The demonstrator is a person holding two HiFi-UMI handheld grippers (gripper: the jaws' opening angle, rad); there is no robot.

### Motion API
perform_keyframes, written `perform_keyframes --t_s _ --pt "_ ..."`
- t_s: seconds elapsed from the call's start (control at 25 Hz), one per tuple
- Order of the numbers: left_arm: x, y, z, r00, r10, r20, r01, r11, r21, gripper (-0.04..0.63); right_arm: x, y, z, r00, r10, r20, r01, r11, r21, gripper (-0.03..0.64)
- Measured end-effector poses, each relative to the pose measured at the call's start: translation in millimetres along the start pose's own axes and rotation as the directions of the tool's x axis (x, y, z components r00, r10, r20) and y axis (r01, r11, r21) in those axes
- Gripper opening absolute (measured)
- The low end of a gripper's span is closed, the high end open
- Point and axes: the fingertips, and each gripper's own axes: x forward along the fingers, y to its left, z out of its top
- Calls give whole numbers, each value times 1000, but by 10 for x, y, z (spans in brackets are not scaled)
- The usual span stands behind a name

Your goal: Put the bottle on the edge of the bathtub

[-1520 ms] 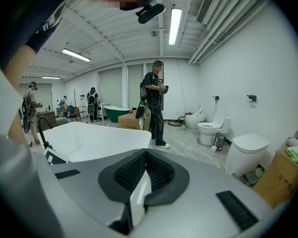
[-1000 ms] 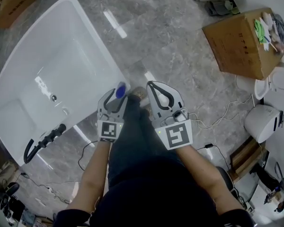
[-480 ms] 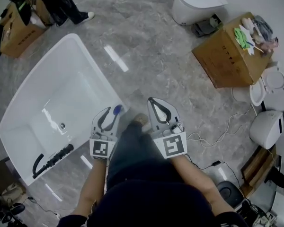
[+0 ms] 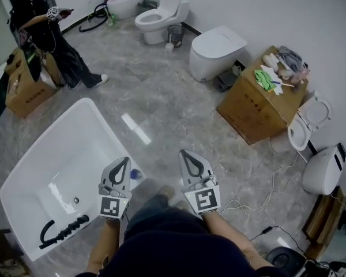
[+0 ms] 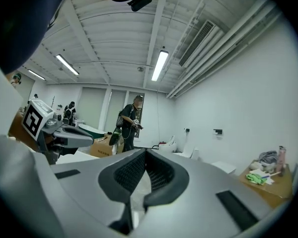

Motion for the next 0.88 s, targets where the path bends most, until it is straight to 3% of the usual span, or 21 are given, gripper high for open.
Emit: perform_keyframes --t_s 0.28,0.48,0.56,0.68,0.8,0.88 --pt "205 -345 660 987 -118 111 111 991 75 2 -464 -376 334 987 -132 92 134 991 -21 17" --pt "453 -953 1049 933 -305 190 286 950 122 2 -1030 -786 472 941 -315 127 322 946 -39 17" --pt "556 -1366 1149 895 -398 203 380 917 124 2 -1387 -1024 500 905 -403 138 410 911 -33 17" --pt "649 -1932 1381 819 -516 249 495 856 148 2 -1966 -1291 500 832 -540 125 548 836 -33 17" --pt "746 -2496 1571 745 -612 265 588 790 171 2 -2530 -1531 494 740 -664 110 670 742 -31 17" --pt "907 -2893 1688 716 -652 248 627 758 179 2 -2908 -1772 535 672 -733 101 739 673 -26 17"
